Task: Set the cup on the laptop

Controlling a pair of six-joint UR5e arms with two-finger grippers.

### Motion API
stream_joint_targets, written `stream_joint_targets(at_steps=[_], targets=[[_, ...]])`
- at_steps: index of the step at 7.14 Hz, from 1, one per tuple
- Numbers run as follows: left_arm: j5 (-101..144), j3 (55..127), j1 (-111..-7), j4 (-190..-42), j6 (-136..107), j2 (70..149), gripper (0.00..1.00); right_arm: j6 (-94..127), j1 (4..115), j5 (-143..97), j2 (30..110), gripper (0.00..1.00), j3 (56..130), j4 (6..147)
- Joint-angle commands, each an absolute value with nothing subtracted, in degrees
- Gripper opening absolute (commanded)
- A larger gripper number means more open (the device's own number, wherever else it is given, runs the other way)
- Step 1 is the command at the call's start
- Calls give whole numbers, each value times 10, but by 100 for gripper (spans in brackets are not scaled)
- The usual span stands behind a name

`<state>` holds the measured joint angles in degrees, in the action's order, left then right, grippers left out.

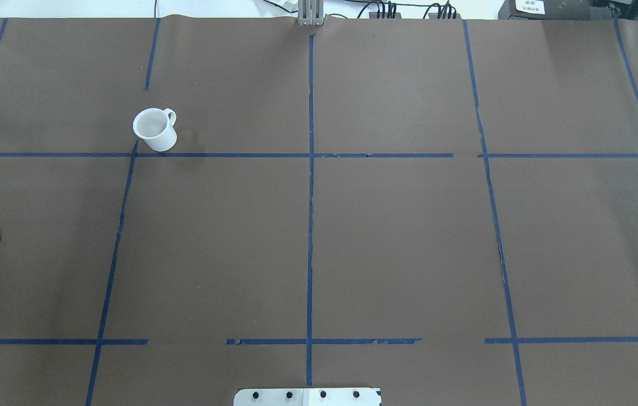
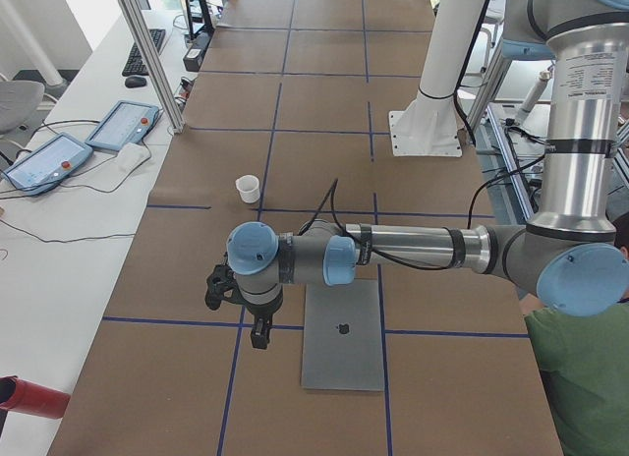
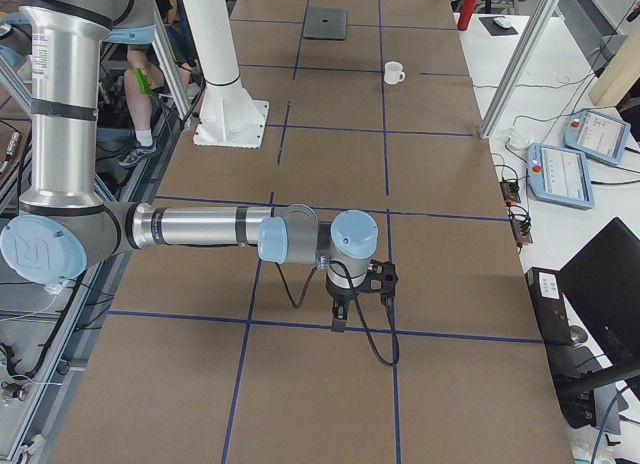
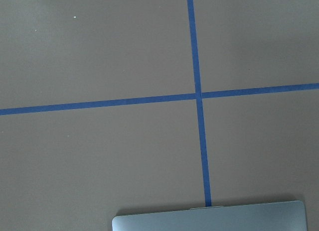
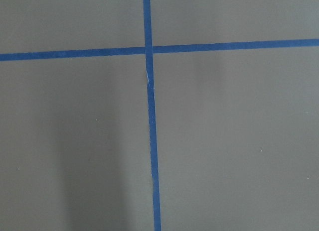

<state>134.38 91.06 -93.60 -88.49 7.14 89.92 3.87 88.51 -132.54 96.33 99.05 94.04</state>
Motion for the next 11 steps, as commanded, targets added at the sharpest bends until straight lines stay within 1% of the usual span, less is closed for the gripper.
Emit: stream_joint_targets(at_steps=[1, 2, 5, 8, 9, 11], targets=[[1342, 897, -934, -888, 71, 903, 100, 39, 885, -1325, 963, 100, 991, 940], [1343, 903, -933, -888, 66, 908, 100, 39, 885, -1325, 963, 100, 991, 940], [1345, 910, -925, -879, 64, 960, 100, 39, 885, -1325, 963, 100, 991, 940], [1346, 920, -866, -869, 48, 1027, 100, 39, 885, -1325, 963, 100, 991, 940], [1347, 932, -840, -845, -6, 1055, 100, 39, 885, -1325, 963, 100, 991, 940], [1346, 944, -790, -842, -98, 1091, 100, 39, 885, -1325, 963, 100, 991, 940]])
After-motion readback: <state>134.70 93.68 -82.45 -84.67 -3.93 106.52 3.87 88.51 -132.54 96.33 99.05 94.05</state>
